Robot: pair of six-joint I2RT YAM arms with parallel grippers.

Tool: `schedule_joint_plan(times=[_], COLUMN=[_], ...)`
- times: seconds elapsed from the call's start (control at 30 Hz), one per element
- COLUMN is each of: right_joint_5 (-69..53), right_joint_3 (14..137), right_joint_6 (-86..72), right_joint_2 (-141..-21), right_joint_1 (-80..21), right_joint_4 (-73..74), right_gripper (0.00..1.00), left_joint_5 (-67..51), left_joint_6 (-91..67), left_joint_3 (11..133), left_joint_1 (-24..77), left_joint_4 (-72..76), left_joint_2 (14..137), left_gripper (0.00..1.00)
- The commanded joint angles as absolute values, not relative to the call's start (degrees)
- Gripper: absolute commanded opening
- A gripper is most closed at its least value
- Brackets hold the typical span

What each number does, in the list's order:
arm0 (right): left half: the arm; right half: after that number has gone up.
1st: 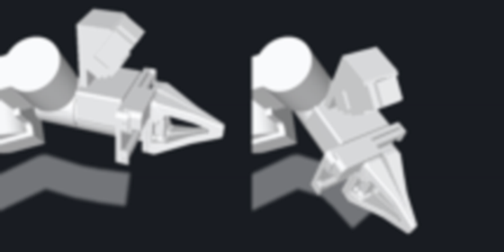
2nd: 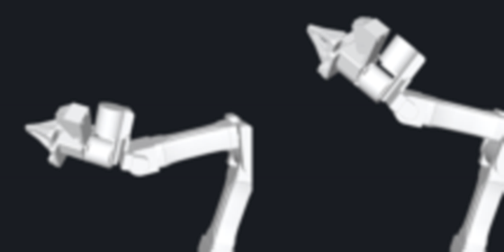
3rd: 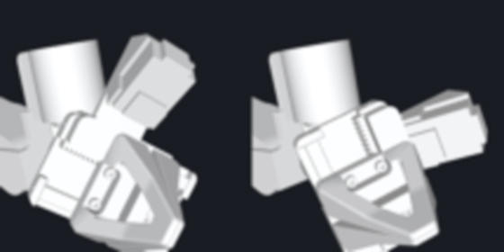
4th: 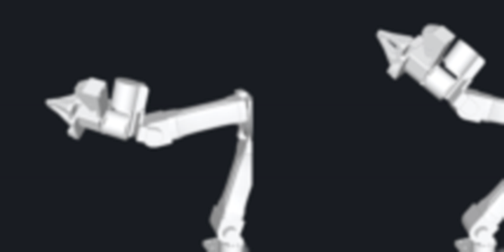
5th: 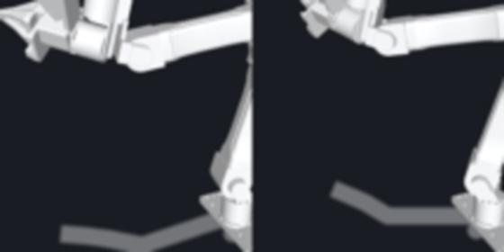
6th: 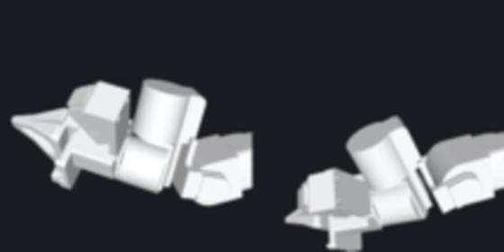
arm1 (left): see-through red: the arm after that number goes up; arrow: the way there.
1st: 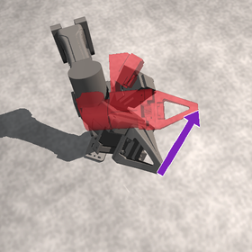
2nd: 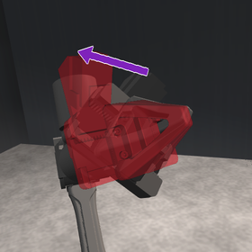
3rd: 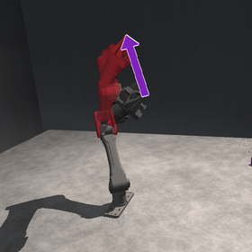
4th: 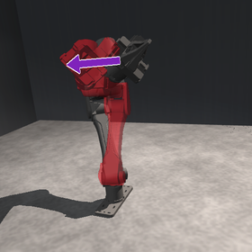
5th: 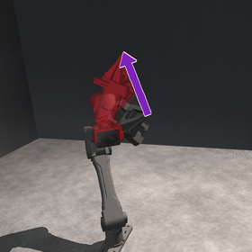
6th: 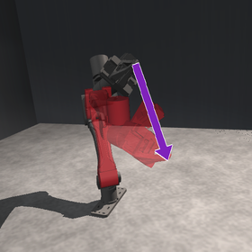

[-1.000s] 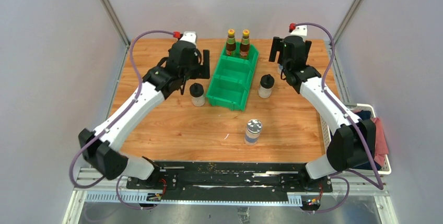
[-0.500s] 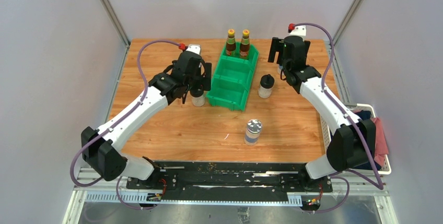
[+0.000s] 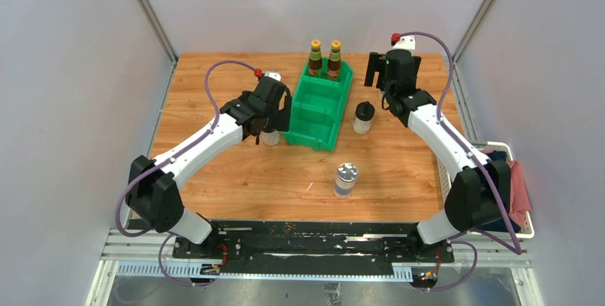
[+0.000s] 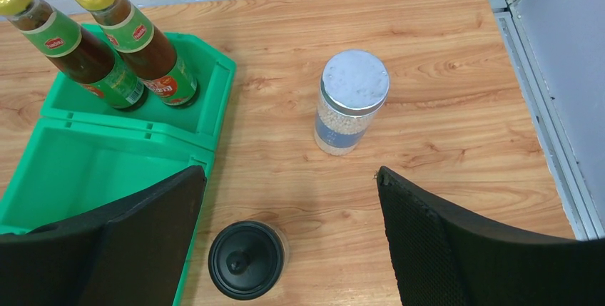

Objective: Organize the condiment bottles
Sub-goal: Pick up the bottle from the center of the board.

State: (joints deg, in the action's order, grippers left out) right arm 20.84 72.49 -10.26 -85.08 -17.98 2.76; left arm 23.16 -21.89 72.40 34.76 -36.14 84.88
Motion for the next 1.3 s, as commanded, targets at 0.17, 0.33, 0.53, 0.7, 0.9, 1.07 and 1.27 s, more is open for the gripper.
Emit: schedule_joint_plan(times=[0.17,0.33,0.53,0.7,0.9,1.07,1.27], right_joint_5=[20.2,19.7,19.5,19.4,19.1,19.0,19.0], right_joint_3=[73.0,72.6,72.3,72.2,72.4,72.3,72.3], right_joint_6=[-9.2,-9.3,-9.4,-9.3,-9.3,-9.3,-9.4], right_joint_2=[-85.9,-86.2,-86.5,-86.7,-87.0,-87.2,-87.4], right_joint_1=[-17.6,-17.7,-17.7,-17.7,-17.7,-17.6,-17.7], right_joint_4=[2.1,1.9,1.8,1.8,1.8,1.8,1.7], right_gripper=[0.94,0.94,0.94,0.94,0.94,0.94,0.94], left_joint_5=[19.5,18.2,17.2,16.7,15.8,15.0,14.8], left_joint_6=[-23.5,-23.3,-23.0,-23.1,-23.2,-23.2,-23.2], left_joint_3=[72.6,72.0,72.2,71.7,71.0,71.0,71.3], left_joint_1=[32.2,31.4,31.0,30.3,29.4,29.0,28.7], left_joint_4=[-35.7,-34.4,-33.4,-32.6,-31.5,-30.9,-30.3], left_joint_2=[88.5,89.2,90.5,91.0,91.4,92.6,93.4], left_gripper=[0.93,0.93,0.93,0.93,0.92,0.90,0.89])
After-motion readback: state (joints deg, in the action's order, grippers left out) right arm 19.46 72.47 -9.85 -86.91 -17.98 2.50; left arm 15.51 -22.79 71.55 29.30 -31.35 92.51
